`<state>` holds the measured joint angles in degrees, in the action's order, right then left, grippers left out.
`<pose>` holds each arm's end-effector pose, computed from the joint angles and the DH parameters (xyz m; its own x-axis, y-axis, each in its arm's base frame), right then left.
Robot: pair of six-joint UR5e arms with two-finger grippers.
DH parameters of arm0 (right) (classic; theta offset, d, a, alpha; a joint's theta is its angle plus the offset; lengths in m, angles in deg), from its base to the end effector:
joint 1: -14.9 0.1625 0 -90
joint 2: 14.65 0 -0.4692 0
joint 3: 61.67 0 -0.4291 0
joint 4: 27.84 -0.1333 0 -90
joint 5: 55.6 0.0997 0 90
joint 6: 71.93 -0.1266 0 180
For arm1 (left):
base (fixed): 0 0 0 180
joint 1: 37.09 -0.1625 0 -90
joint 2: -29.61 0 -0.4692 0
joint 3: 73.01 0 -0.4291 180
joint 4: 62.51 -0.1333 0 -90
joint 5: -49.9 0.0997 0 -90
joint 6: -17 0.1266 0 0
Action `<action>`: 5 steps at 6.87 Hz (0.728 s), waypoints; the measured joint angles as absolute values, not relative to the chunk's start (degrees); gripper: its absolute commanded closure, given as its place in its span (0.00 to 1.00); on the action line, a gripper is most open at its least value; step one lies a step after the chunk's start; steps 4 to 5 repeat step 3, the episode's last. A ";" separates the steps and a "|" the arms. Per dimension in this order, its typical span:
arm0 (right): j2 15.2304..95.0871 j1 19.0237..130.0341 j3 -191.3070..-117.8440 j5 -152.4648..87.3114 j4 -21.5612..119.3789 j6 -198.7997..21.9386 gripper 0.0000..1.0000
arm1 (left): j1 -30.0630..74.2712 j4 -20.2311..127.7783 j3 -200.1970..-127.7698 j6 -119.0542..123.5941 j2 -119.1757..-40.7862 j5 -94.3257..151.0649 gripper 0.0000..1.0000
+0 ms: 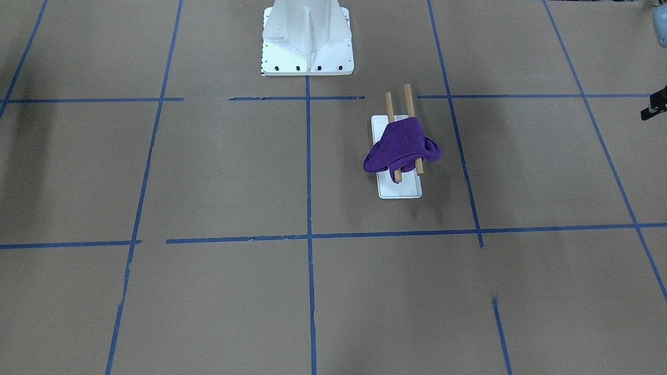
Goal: Hang towel on rack
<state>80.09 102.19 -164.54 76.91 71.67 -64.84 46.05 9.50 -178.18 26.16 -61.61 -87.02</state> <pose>0.0248 -0.4852 0.6651 0.7256 -0.1417 0.6733 0.1379 0.9887 0.0595 0.0214 -0.5201 0.5997 0.6529 0.2185 -0.7253 -0.2262 0.9700 0.0887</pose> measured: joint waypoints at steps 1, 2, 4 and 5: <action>79.93 101.58 -164.54 76.86 71.64 -64.90 0.00 | 47.29 9.50 -178.75 26.17 -62.93 -85.57 0.00; 79.70 101.09 -164.51 76.80 71.60 -64.91 0.00 | 50.00 8.89 -179.00 26.15 -64.30 -84.86 0.00; 79.53 100.65 -164.48 76.78 71.58 -64.89 0.00 | 52.20 8.11 -178.82 26.21 -65.42 -84.65 0.00; 79.53 100.65 -164.48 76.78 71.58 -64.89 0.00 | 52.20 8.11 -178.82 26.21 -65.42 -84.65 0.00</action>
